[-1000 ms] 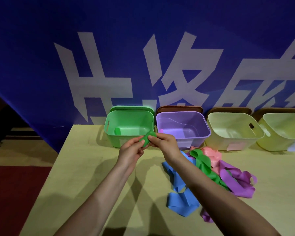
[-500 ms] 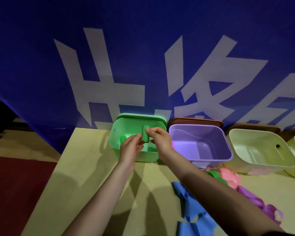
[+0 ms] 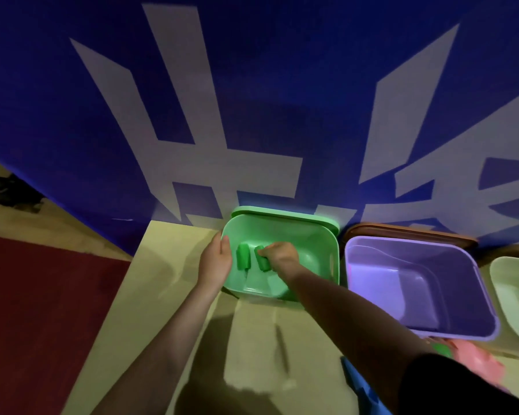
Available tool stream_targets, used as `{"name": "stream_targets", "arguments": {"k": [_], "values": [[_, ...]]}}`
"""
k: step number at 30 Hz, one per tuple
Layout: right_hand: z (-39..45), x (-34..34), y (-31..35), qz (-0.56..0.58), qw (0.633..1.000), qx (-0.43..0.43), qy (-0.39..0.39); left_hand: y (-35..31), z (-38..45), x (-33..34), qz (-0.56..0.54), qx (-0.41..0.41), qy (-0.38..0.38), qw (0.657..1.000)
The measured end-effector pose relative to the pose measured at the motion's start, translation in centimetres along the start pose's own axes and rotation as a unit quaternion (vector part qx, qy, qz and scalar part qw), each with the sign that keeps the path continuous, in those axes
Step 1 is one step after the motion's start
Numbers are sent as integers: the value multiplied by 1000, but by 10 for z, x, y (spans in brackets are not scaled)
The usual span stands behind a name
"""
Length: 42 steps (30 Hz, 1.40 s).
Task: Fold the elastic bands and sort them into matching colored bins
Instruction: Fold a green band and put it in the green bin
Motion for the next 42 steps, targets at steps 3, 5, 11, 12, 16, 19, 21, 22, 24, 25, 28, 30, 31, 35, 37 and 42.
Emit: {"name": "stream_targets", "arguments": {"k": [3, 5, 11, 12, 16, 19, 21, 22, 24, 25, 28, 30, 31, 35, 37, 42], "values": [[9, 9, 6, -32, 999, -2, -20, 2, 0, -2, -27, -3, -23, 999], [9, 10, 8, -22, 999, 10, -36, 2, 0, -1, -27, -5, -26, 999], [8, 16, 16, -40, 996, -23, -77, 4, 2, -2, -30, -3, -38, 999], [8, 16, 16, -46, 995, -31, -81, 4, 2, -2, -30, -3, -38, 999], [6, 16, 19, -47, 993, -62, -87, 2, 0, -4, -29, 2, -37, 999], [3, 15, 22, -69, 990, -87, -84, 0, -1, -5, -26, 3, -35, 999], [-1, 13, 22, -91, 989, -95, -73, -3, -2, -6, -21, 7, -34, 999], [-3, 10, 23, -97, 988, -97, -69, -4, -2, -7, -18, 10, -31, 999], [-8, -2, 23, -93, 989, -97, -67, -5, -2, -6, -8, 16, -20, 1000], [-11, -10, 22, -83, 990, -96, -67, -5, -2, -5, 2, 20, -15, 1000], [-23, -36, 16, -24, 993, -98, -63, -7, -5, -10, 46, 32, -21, 998], [-39, -60, 11, 73, 989, -108, -71, -19, -16, -23, 50, 57, -63, 995], [-50, -75, 9, 135, 981, -113, -78, -30, -25, -31, 34, 76, -83, 993], [-103, -130, -14, 293, 943, -135, -84, -69, -74, -43, -81, 140, -83, 983], [-127, -157, -38, 335, 926, -141, -99, -85, -109, -35, -126, 152, -29, 980], [-175, -218, -127, 326, 919, -143, -170, -98, -216, 16, -155, 130, 181, 962]]}}
Point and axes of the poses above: each hand's wrist, its own z-axis towards the middle knuckle, its own x-axis out of the palm, y = z × x, the point moved 9 cm from there along z, towards the middle knuckle, and after that the axes turned 15 degrees about -y, right-handed, at the moved point
